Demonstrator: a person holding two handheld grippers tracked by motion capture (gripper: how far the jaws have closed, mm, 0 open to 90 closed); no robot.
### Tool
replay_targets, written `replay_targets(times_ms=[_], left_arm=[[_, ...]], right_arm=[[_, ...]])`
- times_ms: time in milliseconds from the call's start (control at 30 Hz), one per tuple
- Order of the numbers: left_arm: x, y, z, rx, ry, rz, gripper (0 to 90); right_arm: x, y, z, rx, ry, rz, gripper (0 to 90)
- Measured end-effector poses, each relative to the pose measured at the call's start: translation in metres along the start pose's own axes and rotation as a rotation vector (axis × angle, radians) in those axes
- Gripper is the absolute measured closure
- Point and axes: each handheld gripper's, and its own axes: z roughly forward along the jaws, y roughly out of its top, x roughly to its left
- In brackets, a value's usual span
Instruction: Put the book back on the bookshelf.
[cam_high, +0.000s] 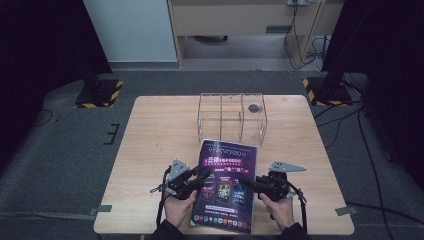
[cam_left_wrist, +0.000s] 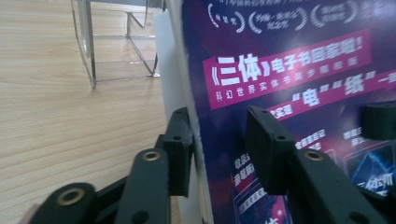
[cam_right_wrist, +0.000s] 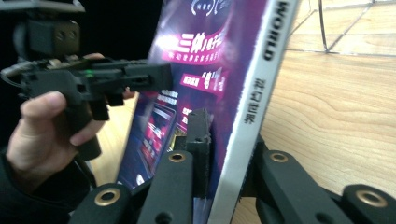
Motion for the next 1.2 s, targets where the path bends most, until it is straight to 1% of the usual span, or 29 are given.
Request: replay_targets(times_ms=[67, 200, 300, 333, 433, 533, 667, 800, 833, 967, 1100, 1200], left_arm=[[0.002, 0.0, 0.0, -0.002, -0.009, -0.009, 58.3], [0.005, -0.001, 0.0, 0.009, -0.012, -0.01, 52.6], [0.006, -0.002, 0.0, 0.016, 0.005, 0.004, 46.3], [0.006, -0.003, 0.0, 0.012, 0.005, 0.004, 44.0], [0.007, -0.003, -0.002, 0.014, 0.003, 0.009, 37.8], [0.01, -0.003, -0.004, 0.012, 0.012, 0.005, 33.2], [0.016, -0.006, -0.009, 0.014, 0.054, 0.011, 30.7], [0.025, -0.01, -0.013, 0.024, 0.105, 0.021, 29.4], [0.028, -0.011, -0.014, 0.027, 0.117, 0.017, 29.1], [0.037, -0.016, -0.016, 0.046, 0.156, 0.001, 27.9], [0.044, -0.02, -0.018, 0.071, 0.203, 0.011, 26.7], [0.049, -0.021, -0.018, 0.086, 0.221, 0.01, 26.4]], right_arm=[[0.001, 0.002, -0.001, -0.009, 0.008, 0.0, 81.4], [0.005, 0.005, -0.004, -0.019, 0.023, -0.001, 82.7], [0.009, 0.007, -0.005, -0.017, 0.036, -0.016, 82.8], [0.011, 0.008, -0.006, -0.016, 0.041, -0.02, 82.8], [0.015, 0.009, -0.006, -0.009, 0.033, -0.038, 82.8], [0.016, 0.013, -0.008, -0.018, 0.039, -0.039, 82.9], [0.02, 0.021, -0.014, -0.039, 0.027, -0.065, 82.9], [0.022, 0.029, -0.02, -0.073, 0.011, -0.076, 82.9], [0.023, 0.031, -0.022, -0.082, 0.007, -0.078, 83.0], [0.027, 0.04, -0.026, -0.117, -0.003, -0.093, 82.9], [0.03, 0.051, -0.029, -0.143, -0.012, -0.112, 82.9], [0.034, 0.059, -0.032, -0.161, -0.026, -0.13, 83.0]])
